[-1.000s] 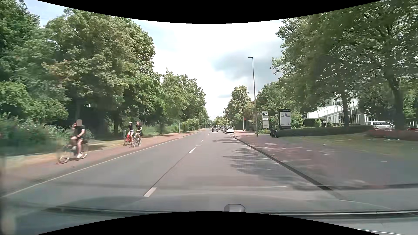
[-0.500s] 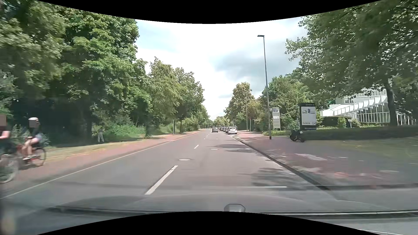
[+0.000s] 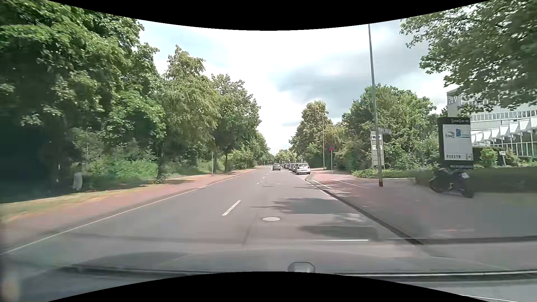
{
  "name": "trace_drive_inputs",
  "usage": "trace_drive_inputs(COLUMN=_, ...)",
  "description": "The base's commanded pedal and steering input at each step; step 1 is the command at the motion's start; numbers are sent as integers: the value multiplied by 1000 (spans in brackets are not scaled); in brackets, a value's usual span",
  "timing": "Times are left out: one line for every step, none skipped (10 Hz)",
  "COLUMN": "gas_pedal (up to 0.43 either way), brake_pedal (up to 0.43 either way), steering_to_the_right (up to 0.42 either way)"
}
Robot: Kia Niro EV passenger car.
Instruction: Follow the waypoints while adhering to traffic rules and regulations
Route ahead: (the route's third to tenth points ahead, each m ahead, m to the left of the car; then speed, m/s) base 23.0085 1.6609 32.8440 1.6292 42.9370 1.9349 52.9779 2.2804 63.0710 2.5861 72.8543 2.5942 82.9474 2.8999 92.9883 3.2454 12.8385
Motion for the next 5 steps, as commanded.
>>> trace_drive_inputs(gas_pedal=150, brake_pedal=18, steering_to_the_right=-5)
trace_drive_inputs(gas_pedal=150, brake_pedal=12, steering_to_the_right=-3)
trace_drive_inputs(gas_pedal=150, brake_pedal=18, steering_to_the_right=-2)
trace_drive_inputs(gas_pedal=150, brake_pedal=18, steering_to_the_right=-3)
trace_drive_inputs(gas_pedal=150, brake_pedal=12, steering_to_the_right=-3)
